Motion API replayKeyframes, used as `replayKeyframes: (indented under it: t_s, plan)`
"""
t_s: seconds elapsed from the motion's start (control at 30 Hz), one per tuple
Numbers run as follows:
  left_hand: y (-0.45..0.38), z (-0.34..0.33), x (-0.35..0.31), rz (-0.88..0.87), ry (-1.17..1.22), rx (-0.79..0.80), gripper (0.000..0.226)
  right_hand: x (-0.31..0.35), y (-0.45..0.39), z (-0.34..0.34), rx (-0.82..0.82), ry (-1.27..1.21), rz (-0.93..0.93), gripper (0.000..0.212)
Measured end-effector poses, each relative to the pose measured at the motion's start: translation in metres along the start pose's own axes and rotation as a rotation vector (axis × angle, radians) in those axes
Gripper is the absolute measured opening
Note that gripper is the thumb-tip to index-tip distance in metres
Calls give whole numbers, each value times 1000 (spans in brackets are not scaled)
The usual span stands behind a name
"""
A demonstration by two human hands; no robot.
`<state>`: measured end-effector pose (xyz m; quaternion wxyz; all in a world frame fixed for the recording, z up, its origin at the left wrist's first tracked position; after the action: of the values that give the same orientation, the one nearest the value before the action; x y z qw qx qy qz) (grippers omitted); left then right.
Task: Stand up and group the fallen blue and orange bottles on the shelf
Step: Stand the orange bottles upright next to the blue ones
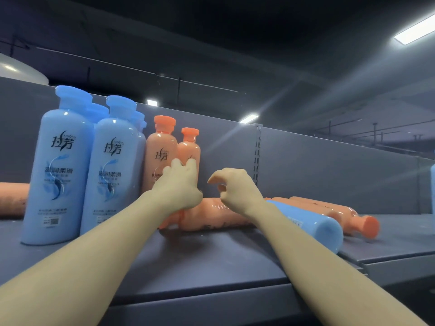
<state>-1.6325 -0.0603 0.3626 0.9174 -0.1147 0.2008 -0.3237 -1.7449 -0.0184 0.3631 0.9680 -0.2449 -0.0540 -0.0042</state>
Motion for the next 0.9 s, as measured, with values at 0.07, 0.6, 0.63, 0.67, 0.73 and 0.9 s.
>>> replayKeyframes:
  t_s: [0.07, 0.6, 0.63, 0.67, 0.73, 0.9]
  plan:
    - [-2, -4, 1, -7, -38, 40, 56, -3, 1, 0, 3, -5, -9, 48]
    - [-6, -30, 11, 12, -215, 329, 58, -4, 6, -14, 129, -74, 1, 32]
    - [-6, -31, 11, 6, -227, 334, 56, -3, 7, -15, 151, -73, 3, 34]
    - [-5, -33, 11, 4, -240, 340, 56, -2, 8, -16, 176, -70, 6, 38]
    - [-3, -36, 10, 6, -279, 344, 57, -1, 10, -19, 224, -48, 4, 45]
    - [-1, -42, 7, 5, -423, 314, 64, -1, 8, -23, 261, -5, 3, 50]
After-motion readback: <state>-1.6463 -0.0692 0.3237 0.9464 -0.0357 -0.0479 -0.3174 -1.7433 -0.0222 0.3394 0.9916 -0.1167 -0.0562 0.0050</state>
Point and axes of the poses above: each hand's wrist, its own y-axis away from the middle knuckle, its own z-axis out of the back of the hand, x = y × z, the point moved 5 cm from there along -y, towards the middle knuckle, and after that the axes turned 14 degrees about x, right-handed, at the moved point
